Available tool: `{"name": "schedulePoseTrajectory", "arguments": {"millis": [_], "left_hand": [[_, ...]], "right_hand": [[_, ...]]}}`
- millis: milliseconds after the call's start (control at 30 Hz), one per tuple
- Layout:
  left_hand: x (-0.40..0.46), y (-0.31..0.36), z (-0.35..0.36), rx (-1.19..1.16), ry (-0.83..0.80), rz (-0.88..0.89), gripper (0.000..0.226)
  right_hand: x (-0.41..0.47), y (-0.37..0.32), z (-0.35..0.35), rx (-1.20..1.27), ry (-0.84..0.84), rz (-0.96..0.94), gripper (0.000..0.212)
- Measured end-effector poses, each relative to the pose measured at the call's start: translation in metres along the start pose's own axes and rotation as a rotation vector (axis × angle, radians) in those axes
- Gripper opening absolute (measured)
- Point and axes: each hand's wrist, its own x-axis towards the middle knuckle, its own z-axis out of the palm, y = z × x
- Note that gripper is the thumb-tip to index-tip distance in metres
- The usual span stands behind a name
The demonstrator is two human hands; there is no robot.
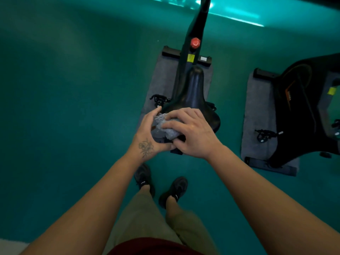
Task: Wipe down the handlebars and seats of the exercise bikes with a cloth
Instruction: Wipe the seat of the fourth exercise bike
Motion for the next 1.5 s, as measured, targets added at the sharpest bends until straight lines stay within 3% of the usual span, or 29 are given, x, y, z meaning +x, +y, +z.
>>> {"name": "schedulePoseTrajectory", "arguments": {"millis": [533, 867, 1033, 1200, 1500], "left_hand": [[0.003, 0.018, 0.030, 0.235, 0.058, 0.154, 0.117], [0.004, 0.017, 0.042, 0.258, 0.113, 0.138, 0.105], [0.003, 0.027, 0.048, 0.267, 0.135, 0.106, 0.099], [0.003, 0.041, 0.046, 0.281, 0.120, 0.102, 0.098], [0.006, 0.082, 0.020, 0.309, -0.047, 0.220, 0.082]], "right_hand": [[-0.044, 0.041, -0.002, 0.022, 0.197, 0.144, 0.038], [-0.076, 0.071, -0.012, 0.073, 0.233, 0.275, 0.047], [-0.086, 0.073, -0.012, 0.260, 0.258, 0.414, 0.052], [-0.091, 0.059, -0.026, 0.423, 0.393, 0.518, 0.041], [-0.092, 0.021, -0.060, 0.590, 0.552, 0.628, 0.031]]}}
